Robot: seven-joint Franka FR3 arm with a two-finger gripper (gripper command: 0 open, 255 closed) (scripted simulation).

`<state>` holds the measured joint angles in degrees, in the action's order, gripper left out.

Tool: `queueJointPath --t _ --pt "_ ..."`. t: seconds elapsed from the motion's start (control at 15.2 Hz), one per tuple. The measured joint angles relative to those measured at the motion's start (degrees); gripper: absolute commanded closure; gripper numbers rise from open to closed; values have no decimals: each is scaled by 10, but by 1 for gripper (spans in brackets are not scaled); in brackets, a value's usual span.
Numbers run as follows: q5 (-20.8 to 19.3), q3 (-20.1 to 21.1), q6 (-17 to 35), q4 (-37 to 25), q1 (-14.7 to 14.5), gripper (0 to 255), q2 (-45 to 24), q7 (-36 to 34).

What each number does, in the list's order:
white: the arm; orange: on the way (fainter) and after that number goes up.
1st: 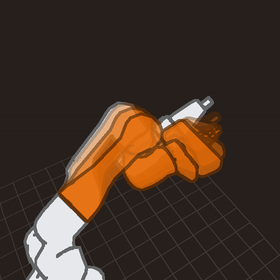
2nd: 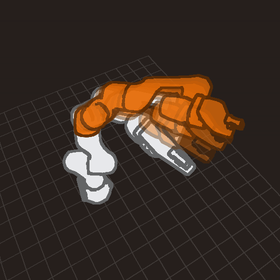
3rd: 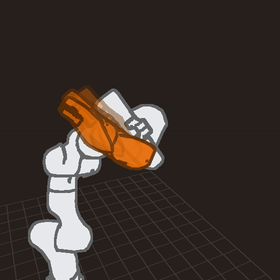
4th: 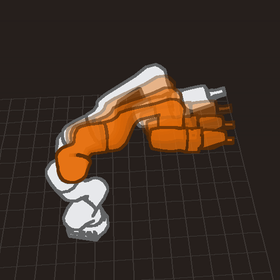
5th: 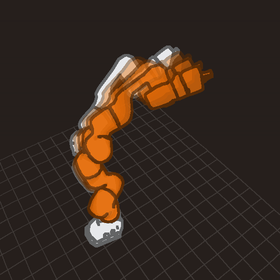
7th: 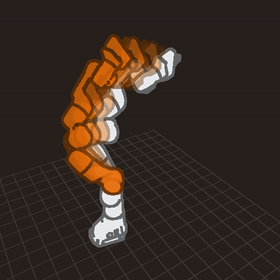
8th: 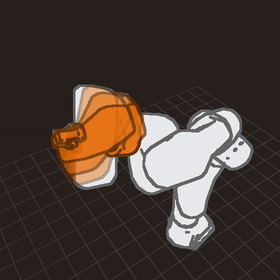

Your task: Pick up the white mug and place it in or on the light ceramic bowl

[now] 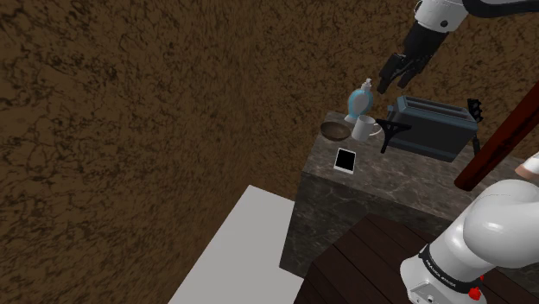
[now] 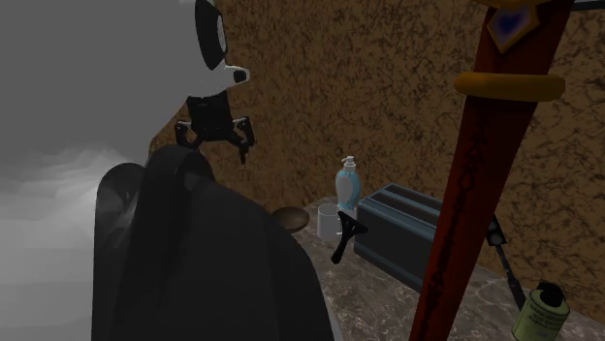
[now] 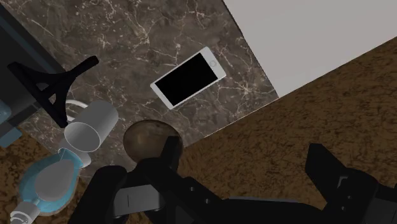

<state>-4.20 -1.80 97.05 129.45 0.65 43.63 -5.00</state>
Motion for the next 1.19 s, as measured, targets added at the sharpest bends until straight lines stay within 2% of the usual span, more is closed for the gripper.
queueJointPath --t 0.2,0.4,0.79,1.19 --pt "-4 -10 12 4 2 0 -10 11" --pt "-15 -41 45 16 8 0 -36 44" --pt "-29 -102 120 21 15 0 -117 110" --pt "-24 -163 190 1 19 0 -218 184"
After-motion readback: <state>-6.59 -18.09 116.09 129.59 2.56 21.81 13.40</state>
